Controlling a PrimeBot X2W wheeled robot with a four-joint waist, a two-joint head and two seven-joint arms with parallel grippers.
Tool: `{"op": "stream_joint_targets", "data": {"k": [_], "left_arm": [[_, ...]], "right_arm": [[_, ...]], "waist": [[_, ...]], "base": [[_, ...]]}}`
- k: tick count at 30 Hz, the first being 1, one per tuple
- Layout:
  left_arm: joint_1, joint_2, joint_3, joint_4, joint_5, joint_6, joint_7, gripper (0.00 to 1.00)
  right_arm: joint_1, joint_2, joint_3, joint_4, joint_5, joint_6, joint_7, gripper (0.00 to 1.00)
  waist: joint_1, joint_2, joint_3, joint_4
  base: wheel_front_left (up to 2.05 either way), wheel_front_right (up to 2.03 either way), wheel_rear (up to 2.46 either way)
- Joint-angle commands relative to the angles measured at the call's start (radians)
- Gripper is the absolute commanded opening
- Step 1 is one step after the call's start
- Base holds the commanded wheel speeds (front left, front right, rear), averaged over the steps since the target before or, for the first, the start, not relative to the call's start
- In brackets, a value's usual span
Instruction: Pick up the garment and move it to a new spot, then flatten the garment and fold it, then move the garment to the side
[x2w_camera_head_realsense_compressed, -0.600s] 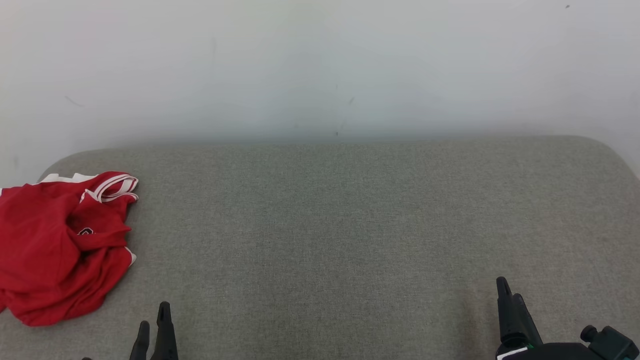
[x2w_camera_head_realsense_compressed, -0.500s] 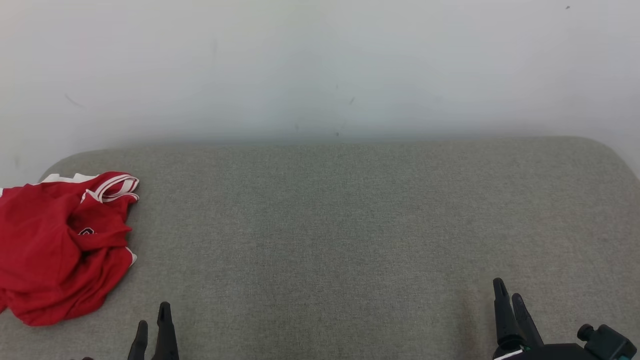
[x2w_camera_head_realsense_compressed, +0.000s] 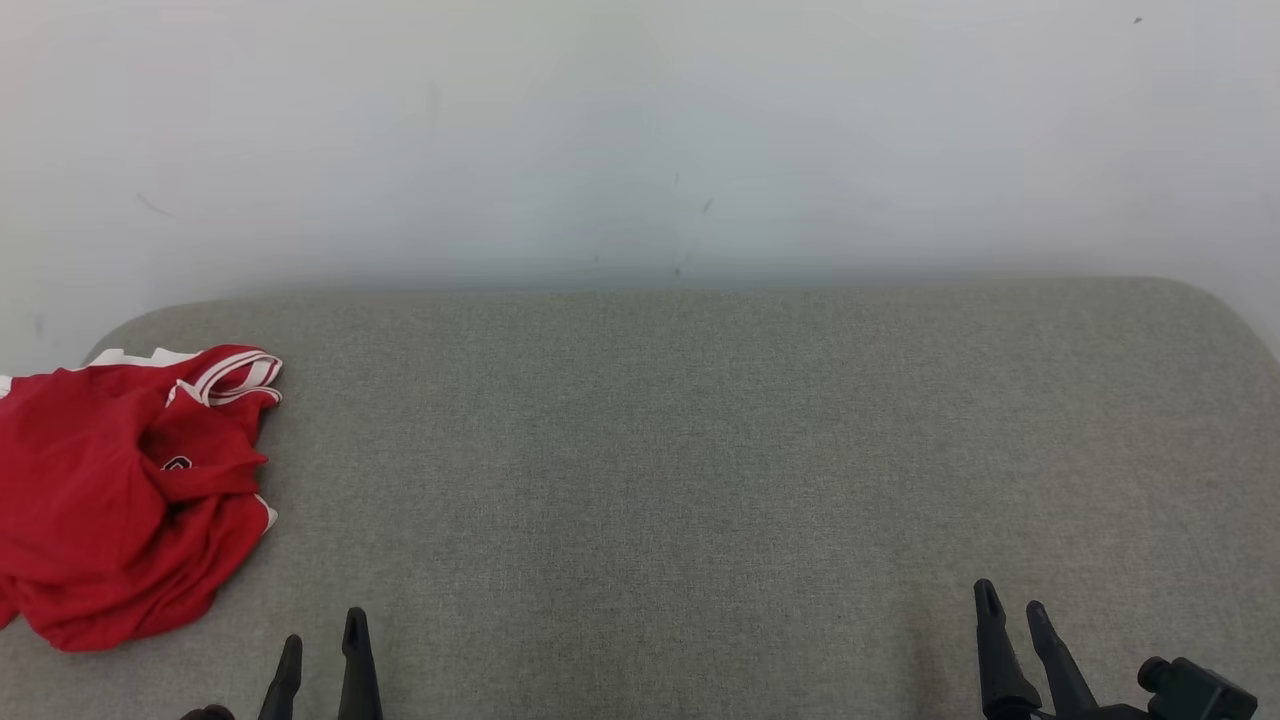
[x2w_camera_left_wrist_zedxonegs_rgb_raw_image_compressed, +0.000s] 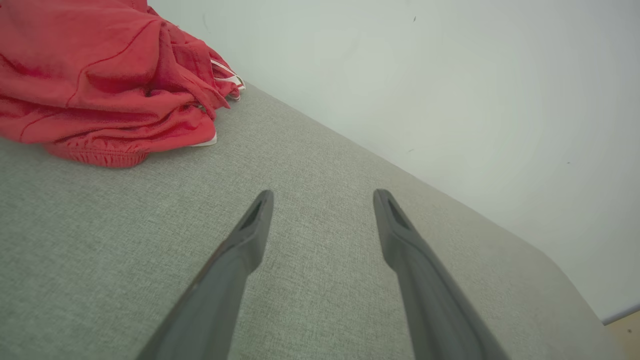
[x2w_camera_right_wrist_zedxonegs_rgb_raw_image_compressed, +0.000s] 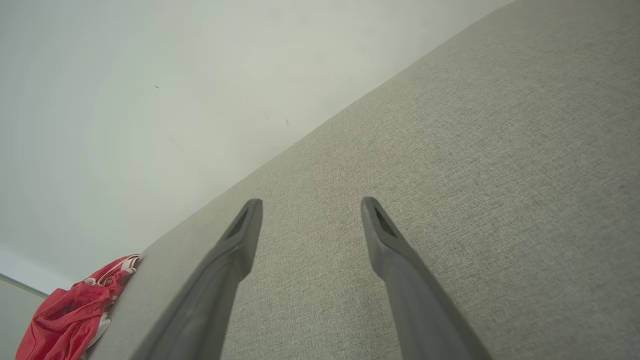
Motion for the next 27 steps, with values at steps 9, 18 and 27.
{"op": "stream_joint_targets", "data": {"k": [9,18,27], "left_arm": [[0.011,0.006,-0.014,-0.006,0.147,0.004,-0.032,1.00],[0.015,0.006,-0.019,0.000,0.233,-0.001,-0.052,1.00],[0.023,0.007,-0.026,0.006,0.292,0.000,-0.068,1.00]], "right_arm": [[0.015,-0.001,-0.005,-0.018,-0.119,0.004,-0.005,1.00],[0.027,0.004,-0.007,-0.026,-0.206,0.004,-0.006,1.00],[0.037,0.007,-0.001,-0.031,-0.271,0.004,-0.012,1.00]], "waist": [[0.0000,0.0000,-0.004,0.002],[0.0000,0.0000,-0.009,0.002],[0.0000,0.0000,-0.016,-0.001]], "base": [[0.00,0.00,0.00],[0.00,0.00,0.00],[0.00,0.00,0.00]]}}
